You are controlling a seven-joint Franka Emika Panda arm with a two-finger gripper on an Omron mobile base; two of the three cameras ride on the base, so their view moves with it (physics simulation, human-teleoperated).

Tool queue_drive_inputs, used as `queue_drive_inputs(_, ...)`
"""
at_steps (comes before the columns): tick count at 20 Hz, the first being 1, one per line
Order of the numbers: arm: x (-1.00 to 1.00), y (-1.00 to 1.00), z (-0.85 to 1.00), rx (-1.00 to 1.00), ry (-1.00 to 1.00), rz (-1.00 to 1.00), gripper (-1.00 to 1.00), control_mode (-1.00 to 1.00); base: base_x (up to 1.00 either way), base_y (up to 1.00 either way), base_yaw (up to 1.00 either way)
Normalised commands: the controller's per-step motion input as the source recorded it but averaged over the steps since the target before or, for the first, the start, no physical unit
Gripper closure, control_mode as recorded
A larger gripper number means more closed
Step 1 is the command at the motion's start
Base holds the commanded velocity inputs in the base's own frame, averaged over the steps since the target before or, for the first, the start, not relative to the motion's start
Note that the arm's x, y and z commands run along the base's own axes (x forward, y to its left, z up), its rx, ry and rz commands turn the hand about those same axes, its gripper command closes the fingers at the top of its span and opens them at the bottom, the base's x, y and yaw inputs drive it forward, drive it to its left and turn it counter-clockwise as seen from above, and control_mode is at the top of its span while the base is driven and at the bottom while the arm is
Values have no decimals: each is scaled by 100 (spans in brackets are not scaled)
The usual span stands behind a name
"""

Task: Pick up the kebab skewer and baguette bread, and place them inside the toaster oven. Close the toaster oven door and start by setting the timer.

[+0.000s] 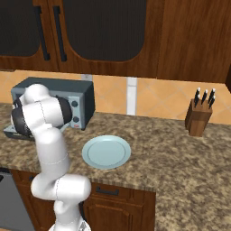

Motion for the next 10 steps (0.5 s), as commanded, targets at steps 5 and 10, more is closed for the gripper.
queue_drive_inputs(5,-96,0,13,0,0,-1,-100,-100,0,0,0)
queue_drive_inputs(10,-100,0,25,2,0,24,-100,-100,0,0,0)
